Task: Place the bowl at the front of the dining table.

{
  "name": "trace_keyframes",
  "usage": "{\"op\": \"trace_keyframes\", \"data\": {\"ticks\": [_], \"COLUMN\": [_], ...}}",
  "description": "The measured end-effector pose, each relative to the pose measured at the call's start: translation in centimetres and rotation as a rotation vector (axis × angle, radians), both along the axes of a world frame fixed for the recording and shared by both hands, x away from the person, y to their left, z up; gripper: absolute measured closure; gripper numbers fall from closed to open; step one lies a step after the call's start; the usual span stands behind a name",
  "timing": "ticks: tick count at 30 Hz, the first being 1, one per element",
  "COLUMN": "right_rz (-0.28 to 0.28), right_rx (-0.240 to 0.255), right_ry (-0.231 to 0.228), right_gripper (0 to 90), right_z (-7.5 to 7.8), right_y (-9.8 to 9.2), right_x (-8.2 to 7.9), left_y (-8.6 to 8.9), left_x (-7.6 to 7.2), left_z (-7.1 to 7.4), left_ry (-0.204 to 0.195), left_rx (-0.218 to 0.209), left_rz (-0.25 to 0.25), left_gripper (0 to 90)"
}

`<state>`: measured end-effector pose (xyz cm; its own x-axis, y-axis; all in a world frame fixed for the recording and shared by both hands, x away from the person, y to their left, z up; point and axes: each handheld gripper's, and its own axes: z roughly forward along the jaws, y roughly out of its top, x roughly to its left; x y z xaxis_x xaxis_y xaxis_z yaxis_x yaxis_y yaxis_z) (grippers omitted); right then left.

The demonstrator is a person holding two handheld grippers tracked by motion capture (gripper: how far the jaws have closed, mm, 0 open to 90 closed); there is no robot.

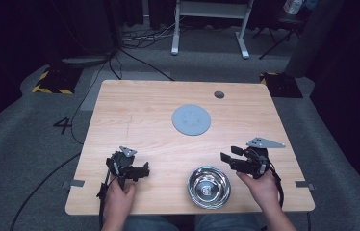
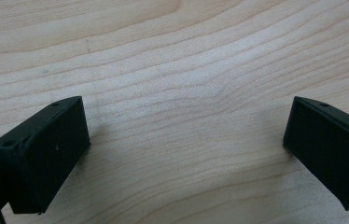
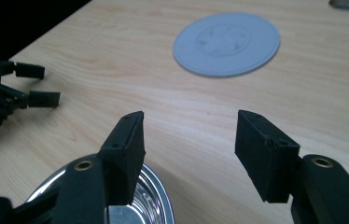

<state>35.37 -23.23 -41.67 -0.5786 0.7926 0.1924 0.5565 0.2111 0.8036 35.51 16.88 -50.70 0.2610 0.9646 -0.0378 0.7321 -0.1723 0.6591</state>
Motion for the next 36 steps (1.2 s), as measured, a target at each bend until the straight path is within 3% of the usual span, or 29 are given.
{"op": "trace_keyframes", "data": {"ticks": [6, 7, 10, 12, 19, 26, 36], "right_rz": [0.018, 0.026, 0.047, 0.055, 0.123, 0.149, 0.200], "right_rx": [-0.023, -0.032, -0.046, -0.052, -0.090, -0.118, -0.156], "right_ry": [0.069, 0.101, 0.139, 0.148, 0.246, 0.359, 0.471], "right_gripper": [44.3, 44.7, 46.3, 46.8, 51.1, 60.4, 74.2], "right_z": [-1.4, -2.0, -2.6, -2.8, -4.0, -4.9, -5.5], "right_y": [0.5, 0.6, 0.9, 1.0, 1.6, 1.8, 2.4], "right_x": [0.4, 0.6, 0.8, 0.9, 1.2, 1.7, 2.1], "left_y": [0.0, 0.0, 0.0, 0.0, 0.0, 0.0, 0.0], "left_x": [0.0, 0.0, 0.0, 0.0, 0.0, 0.0, 0.0], "left_z": [0.0, 0.0, 0.0, 0.0, 0.0, 0.0, 0.0], "left_ry": [0.000, 0.000, 0.000, 0.000, 0.000, 0.000, 0.000], "left_rx": [0.001, 0.000, 0.000, 0.001, 0.001, 0.000, 0.000], "left_rz": [-0.001, 0.000, 0.000, 0.000, 0.000, 0.000, 0.000], "left_gripper": [0.4, 0.4, 0.4, 0.4, 0.4, 0.4, 0.4]}}
